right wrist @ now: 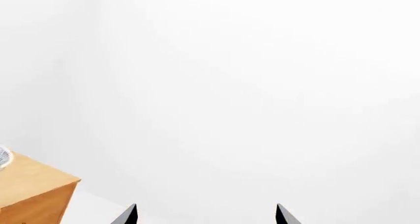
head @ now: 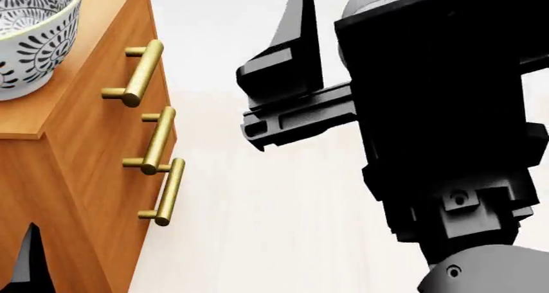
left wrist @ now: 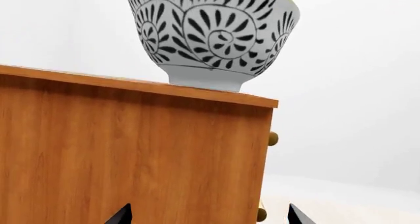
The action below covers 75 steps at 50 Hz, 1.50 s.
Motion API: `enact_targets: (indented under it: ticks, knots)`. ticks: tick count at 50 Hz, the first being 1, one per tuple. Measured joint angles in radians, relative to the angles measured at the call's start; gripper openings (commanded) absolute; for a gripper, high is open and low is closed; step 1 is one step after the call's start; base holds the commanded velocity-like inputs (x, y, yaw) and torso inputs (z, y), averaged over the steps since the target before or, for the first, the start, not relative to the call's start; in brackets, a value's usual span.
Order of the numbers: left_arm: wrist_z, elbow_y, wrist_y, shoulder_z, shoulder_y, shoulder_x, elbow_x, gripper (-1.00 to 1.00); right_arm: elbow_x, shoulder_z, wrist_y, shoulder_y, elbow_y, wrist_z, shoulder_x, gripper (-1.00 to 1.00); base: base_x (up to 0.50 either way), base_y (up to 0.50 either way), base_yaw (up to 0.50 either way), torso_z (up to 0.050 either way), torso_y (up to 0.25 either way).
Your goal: Close the top drawer of the cabinet and put the bowl on top of it.
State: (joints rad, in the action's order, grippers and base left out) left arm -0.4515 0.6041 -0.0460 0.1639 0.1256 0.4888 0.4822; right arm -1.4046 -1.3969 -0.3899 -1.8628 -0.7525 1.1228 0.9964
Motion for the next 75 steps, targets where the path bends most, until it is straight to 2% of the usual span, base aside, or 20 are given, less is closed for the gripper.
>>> enact_targets:
  ticks: [17,36,55,75]
  knots:
    - [-0.011,0.015,-0.002,0.01,0.006,0.004,-0.022,1.0,0.311,-0.122,0.209,0.36,-0.048,0.037,0.105,1.0,0.0,0.0,0.0,0.0,0.0]
    - [-0.014,0.011,0.001,0.026,0.007,0.001,-0.043,1.0,0.528,-0.229,0.437,0.663,0.091,0.021,0.086,1.0,0.0,0.0,0.0,0.0,0.0]
    - [-0.026,0.03,-0.005,0.042,0.01,0.008,-0.08,1.0,0.601,-0.258,0.536,0.778,0.171,0.013,0.046,1.0,0.0,0.0,0.0,0.0,0.0]
    - [-0.045,0.062,0.007,0.061,0.027,0.019,-0.159,1.0,0.667,-0.256,0.545,0.812,0.152,0.069,0.04,1.0,0.0,0.0,0.0,0.0,0.0]
